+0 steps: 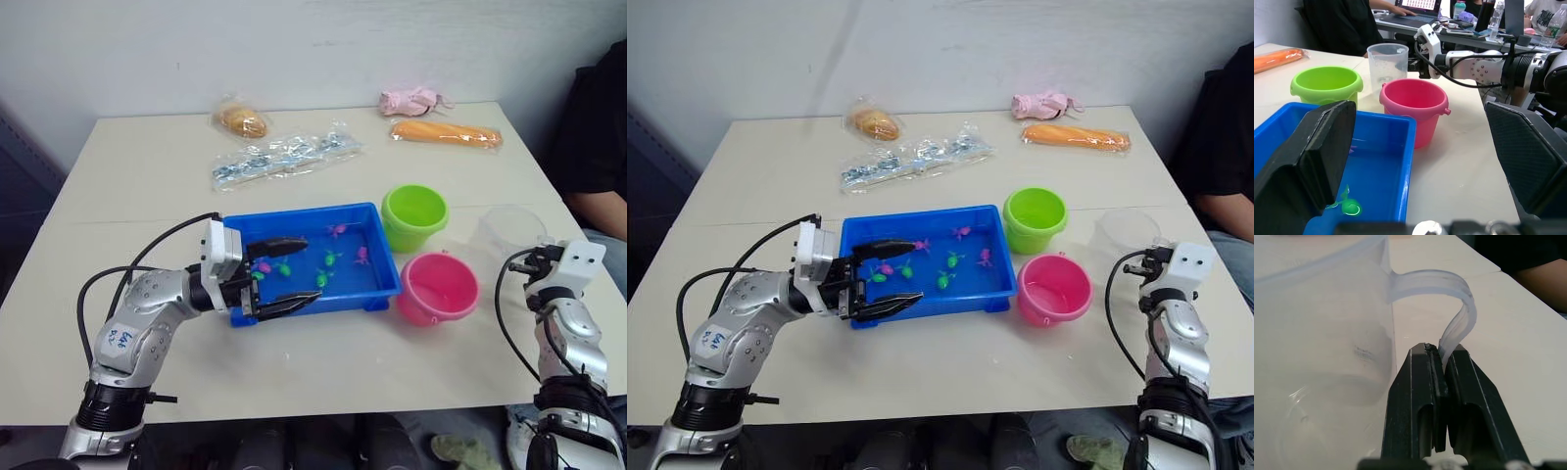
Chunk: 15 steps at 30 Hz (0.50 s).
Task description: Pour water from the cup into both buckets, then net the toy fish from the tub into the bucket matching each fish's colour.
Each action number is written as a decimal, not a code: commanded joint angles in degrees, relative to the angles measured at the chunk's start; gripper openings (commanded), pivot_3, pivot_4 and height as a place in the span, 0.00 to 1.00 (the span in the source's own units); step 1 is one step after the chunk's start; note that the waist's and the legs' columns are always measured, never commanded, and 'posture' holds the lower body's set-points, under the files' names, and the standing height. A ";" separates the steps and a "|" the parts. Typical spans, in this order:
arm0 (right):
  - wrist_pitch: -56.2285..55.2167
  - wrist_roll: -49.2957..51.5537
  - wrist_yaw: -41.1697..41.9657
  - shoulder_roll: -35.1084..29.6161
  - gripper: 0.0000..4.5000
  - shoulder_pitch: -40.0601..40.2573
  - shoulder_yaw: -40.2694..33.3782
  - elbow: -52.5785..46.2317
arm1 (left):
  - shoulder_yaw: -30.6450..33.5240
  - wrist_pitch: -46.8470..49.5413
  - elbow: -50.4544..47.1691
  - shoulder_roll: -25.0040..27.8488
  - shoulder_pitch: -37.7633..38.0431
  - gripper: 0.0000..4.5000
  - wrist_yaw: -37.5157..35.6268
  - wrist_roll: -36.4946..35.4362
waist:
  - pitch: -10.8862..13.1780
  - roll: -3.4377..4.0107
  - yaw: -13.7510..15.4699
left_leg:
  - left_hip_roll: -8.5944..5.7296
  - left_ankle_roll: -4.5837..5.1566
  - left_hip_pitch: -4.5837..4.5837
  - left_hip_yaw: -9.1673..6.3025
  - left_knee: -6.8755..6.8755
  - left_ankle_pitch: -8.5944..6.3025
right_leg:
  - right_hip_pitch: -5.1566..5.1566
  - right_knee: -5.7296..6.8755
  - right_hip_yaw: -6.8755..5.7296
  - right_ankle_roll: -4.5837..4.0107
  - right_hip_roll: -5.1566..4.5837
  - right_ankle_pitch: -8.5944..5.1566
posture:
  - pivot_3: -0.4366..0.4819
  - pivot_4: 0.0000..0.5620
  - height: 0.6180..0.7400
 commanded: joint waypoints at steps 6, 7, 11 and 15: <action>0.43 2.48 0.82 -0.89 0.63 6.29 -2.60 -7.25 | 0.75 -1.55 -2.09 -0.31 1.26 1.00 0.42 -0.40 | 0.00 0.00 0.17 | 0.02 0.01 -0.01 -0.01 0.00 0.00 | 0.00 -0.01 0.00 0.01 -0.02 0.00 | 0.48 0.27 1.00; 1.45 3.03 1.00 -0.81 0.77 8.12 -2.88 -9.49 | 0.82 -1.79 -2.02 -0.34 1.44 1.00 0.52 -0.27 | 0.00 0.00 0.16 | 0.02 0.01 -0.01 -0.01 0.00 0.00 | 0.00 -0.01 0.01 0.01 -0.02 0.01 | 0.48 0.27 1.00; 6.31 6.44 1.87 -0.26 0.99 16.33 -4.89 -19.45 | 1.31 -2.65 -1.98 -0.22 2.59 1.00 0.77 0.02 | 0.00 0.00 0.17 | 0.04 0.00 0.00 -0.03 0.00 0.00 | 0.00 -0.01 0.02 0.01 -0.01 0.01 | 0.48 0.27 1.00; 9.12 11.51 6.48 0.13 0.99 24.07 -5.98 -29.86 | 2.50 -3.06 -2.20 0.47 4.08 1.00 1.14 0.09 | 0.00 0.00 0.24 | 0.04 0.01 0.01 -0.02 -0.01 0.00 | 0.00 -0.02 0.05 0.02 -0.02 0.01 | 0.48 0.27 1.00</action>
